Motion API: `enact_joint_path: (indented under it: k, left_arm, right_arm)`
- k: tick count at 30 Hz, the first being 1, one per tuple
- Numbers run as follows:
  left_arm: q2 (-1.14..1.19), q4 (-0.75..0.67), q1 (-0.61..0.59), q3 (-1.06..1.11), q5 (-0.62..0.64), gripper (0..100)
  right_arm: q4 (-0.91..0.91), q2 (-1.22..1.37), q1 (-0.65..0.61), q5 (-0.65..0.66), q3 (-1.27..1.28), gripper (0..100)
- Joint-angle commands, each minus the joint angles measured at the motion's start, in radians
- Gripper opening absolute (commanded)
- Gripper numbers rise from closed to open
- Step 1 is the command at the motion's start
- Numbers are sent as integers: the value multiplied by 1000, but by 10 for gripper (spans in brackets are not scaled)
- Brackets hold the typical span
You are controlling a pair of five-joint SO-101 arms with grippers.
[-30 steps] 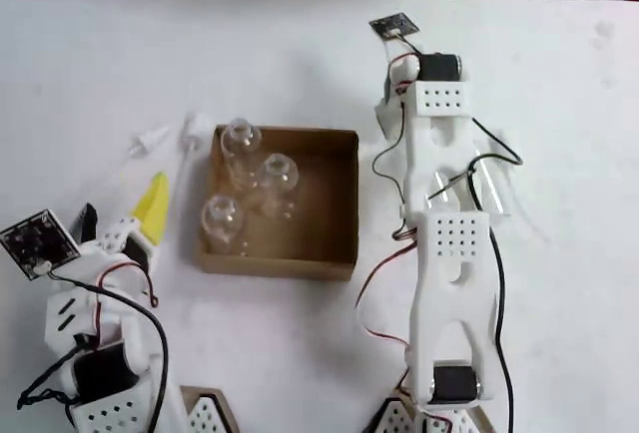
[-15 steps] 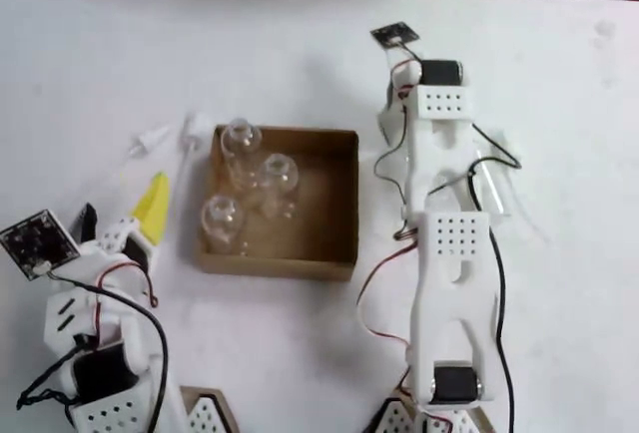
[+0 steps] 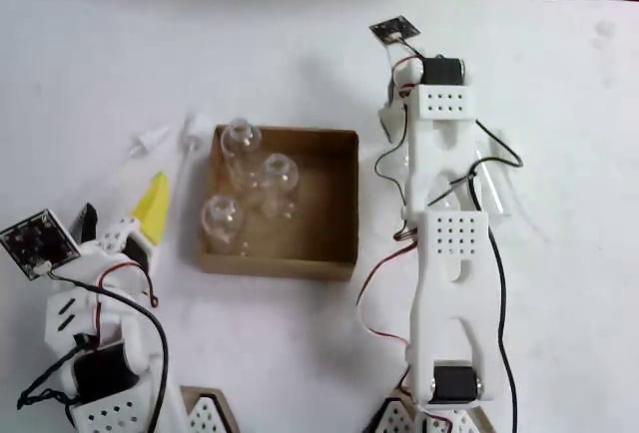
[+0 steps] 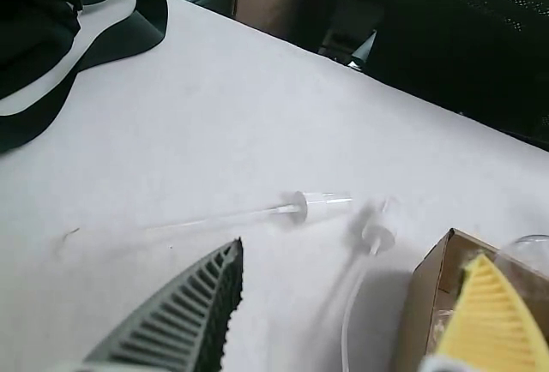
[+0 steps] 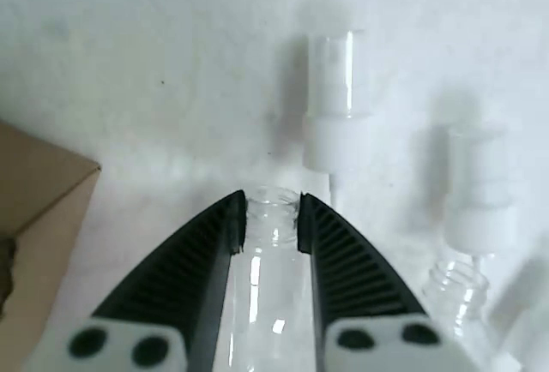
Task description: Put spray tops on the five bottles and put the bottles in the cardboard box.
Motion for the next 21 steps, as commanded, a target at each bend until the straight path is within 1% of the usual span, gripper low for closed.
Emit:
enact_joint_path:
  k: [1, 3, 5, 9, 16, 21]
  left_arm:
    - [-8, -29, 7, -12, -12, 365]
    - [-8, -29, 7, -12, -12, 365]
    - [-8, -29, 7, -12, -14, 365]
    - [-8, -29, 7, -12, -14, 365]
    - [-8, -29, 7, -12, -14, 365]
    - [-8, -29, 7, -12, -14, 365]
  right_arm:
    - [25, -65, 7, 14, -40, 150]
    - [25, -65, 8, 14, -40, 174]
    - [25, -70, 7, 17, -40, 166]
    - [31, -68, 1, 89, -40, 163]
    - [24, -65, -2, 150, 44, 157]
    - [21, -77, 1, 152, 12, 20]
